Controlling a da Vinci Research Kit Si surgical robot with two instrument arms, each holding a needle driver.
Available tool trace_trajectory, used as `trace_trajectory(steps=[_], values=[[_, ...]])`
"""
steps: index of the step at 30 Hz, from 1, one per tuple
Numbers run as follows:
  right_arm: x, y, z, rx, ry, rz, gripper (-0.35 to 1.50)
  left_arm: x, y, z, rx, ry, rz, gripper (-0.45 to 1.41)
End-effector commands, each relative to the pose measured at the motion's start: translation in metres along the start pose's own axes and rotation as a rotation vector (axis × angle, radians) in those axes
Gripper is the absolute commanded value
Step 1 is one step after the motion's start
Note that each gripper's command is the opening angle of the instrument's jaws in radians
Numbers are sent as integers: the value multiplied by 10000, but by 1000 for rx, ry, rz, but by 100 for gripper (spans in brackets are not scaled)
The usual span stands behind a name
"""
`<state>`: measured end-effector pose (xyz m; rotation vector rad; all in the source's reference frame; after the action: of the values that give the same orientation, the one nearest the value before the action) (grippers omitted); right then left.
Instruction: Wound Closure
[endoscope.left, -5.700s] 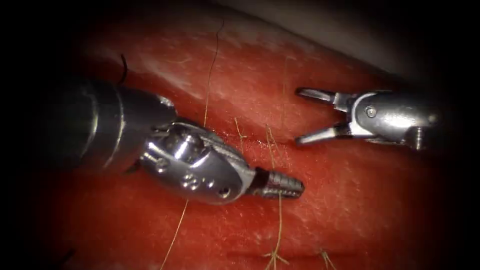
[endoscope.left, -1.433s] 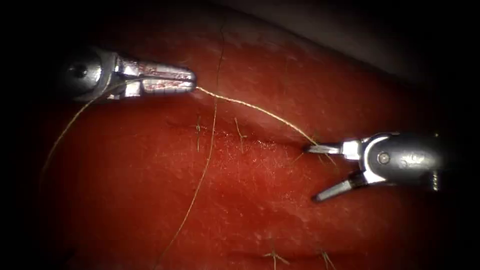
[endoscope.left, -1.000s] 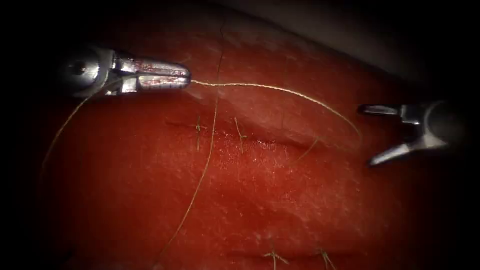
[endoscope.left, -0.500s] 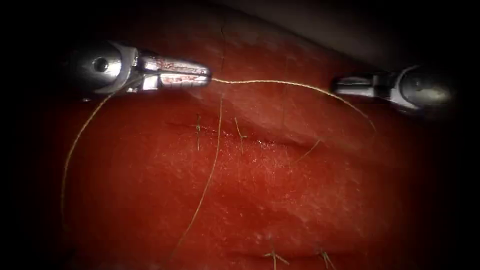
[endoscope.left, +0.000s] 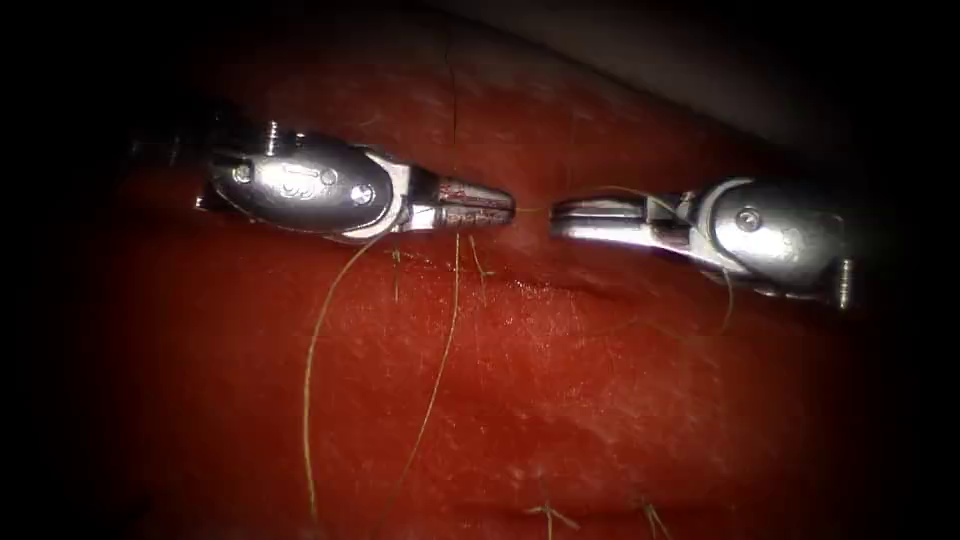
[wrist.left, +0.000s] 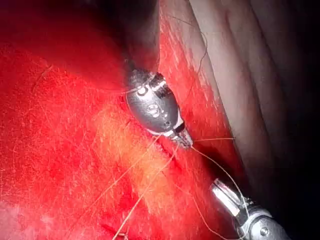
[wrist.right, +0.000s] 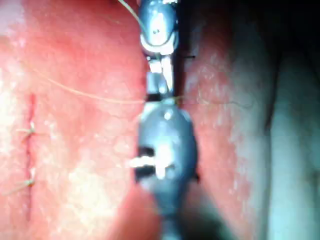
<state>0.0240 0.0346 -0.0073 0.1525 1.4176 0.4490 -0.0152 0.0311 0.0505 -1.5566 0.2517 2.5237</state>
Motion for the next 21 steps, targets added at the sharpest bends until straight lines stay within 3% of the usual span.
trace_trajectory(steps=[1, 5, 8, 9, 10, 11, 14, 16, 19, 21], values=[[-2, 3, 17, -53, 17, 17, -35, 1, 8, 8, -8, 6, -1, -35], [-14, 0, 41, -164, -32, 40, -35, 23, 27, 5, -40, 21, 0, -35], [-31, -7, 63, -166, -154, 30, -33, 46, 40, -2, -58, 31, -8, -35], [-37, -10, 66, -162, -191, 25, -15, 53, 42, -7, -60, 33, -6, -35], [-38, -11, 65, -153, -203, 25, -13, 56, 41, -10, -62, 35, -2, -35], [-41, -11, 63, -142, -227, 23, 7, 60, 39, -14, -65, 37, -5, -35], [-45, -14, 59, -100, -277, 23, 24, 65, 29, -22, -70, 42, -6, -35], [-47, -17, 59, -81, -274, 22, 36, 67, 25, -26, -66, 40, -9, -35], [-47, -20, 58, -70, -274, 28, 71, 79, 17, -38, -71, 44, -21, -35], [-49, -20, 58, -66, -272, 26, 79, 87, 14, -43, -71, 45, -27, -35]])
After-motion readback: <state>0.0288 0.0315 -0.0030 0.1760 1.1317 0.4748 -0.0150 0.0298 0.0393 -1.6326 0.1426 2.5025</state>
